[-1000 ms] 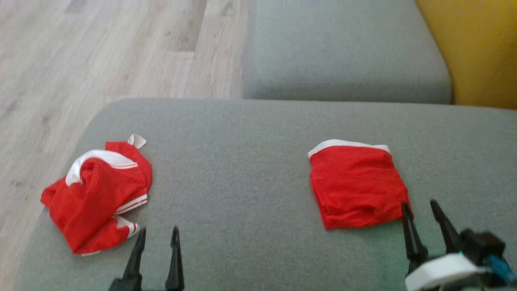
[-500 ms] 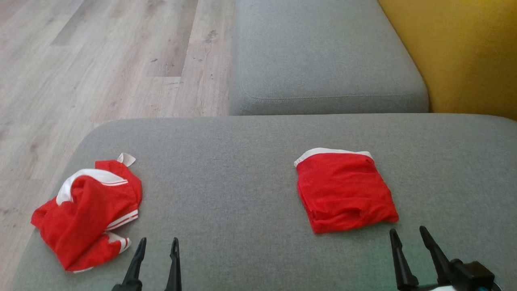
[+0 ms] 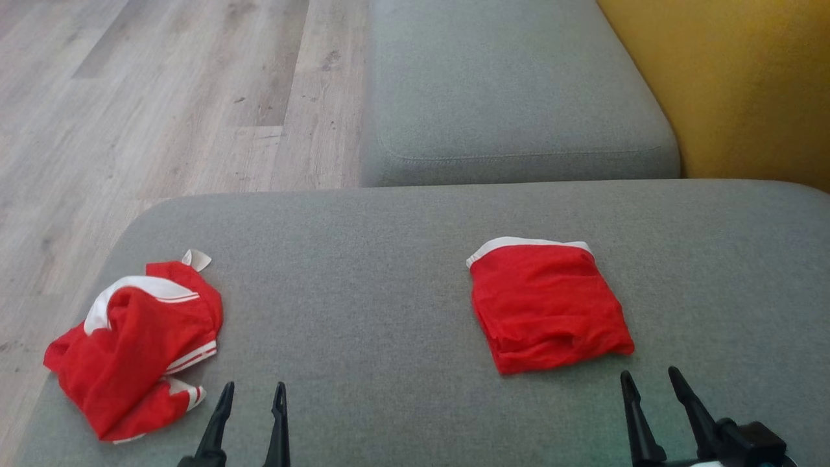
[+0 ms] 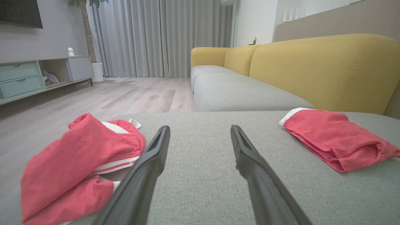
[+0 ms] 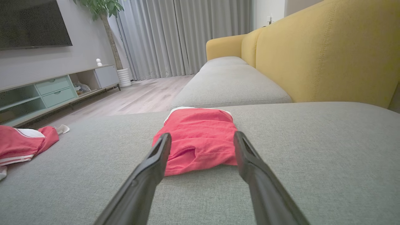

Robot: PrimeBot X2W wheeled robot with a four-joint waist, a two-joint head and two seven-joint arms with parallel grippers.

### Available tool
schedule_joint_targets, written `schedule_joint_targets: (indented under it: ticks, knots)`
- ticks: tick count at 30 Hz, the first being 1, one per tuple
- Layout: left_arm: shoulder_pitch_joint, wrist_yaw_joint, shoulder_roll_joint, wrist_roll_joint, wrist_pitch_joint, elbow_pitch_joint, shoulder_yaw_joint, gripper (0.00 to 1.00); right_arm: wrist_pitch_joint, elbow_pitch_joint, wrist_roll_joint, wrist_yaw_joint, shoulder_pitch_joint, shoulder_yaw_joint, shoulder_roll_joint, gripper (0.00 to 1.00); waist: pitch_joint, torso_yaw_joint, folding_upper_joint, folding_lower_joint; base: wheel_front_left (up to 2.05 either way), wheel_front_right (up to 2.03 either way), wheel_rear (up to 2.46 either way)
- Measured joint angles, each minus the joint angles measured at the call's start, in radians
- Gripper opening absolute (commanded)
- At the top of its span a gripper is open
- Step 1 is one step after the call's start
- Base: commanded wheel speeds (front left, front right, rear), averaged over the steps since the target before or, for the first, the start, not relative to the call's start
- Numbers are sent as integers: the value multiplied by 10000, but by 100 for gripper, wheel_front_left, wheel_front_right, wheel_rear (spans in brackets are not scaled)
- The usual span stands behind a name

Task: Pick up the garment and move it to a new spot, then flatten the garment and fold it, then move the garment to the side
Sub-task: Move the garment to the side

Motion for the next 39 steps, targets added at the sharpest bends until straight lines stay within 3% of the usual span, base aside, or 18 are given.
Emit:
schedule_joint_targets:
  ticks: [11, 17, 26, 37, 38, 39]
  knots:
    - [-7, -29, -67, 69, 0, -52, -58, 100, -2, 792, 305, 0, -287, -211, 40, 100, 482, -78, 0, 0, 0, 0, 0]
    - [-151, -29, -82, 73, -2, -293, -274, 100, 0, 2176, 520, 0, -2182, -334, -71, 100, 1086, -57, 0, 1, 0, 0, 0]
    - [-1074, -27, -107, 173, 0, -640, -957, 100, 209, 4903, 1145, 0, -5099, -295, -980, 100, 2073, 308, 0, 2, 0, 0, 0]
    - [-2161, 59, -117, 128, -2, -805, -1267, 100, 848, 7219, 2410, 0, -7588, 1137, -1709, 100, 3625, 773, 0, 2, 0, 0, 0]
    - [-2278, 59, -117, 94, -2, -805, -1310, 100, 963, 7356, 2581, 0, -7670, 1308, -1756, 87, 3768, 813, 0, 3, 0, 0, 0]
    - [-2392, 61, -119, 48, -2, -809, -1361, 100, 1045, 7423, 2773, 0, -7698, 1471, -1804, 45, 3897, 854, -1, 3, 0, 0, 0]
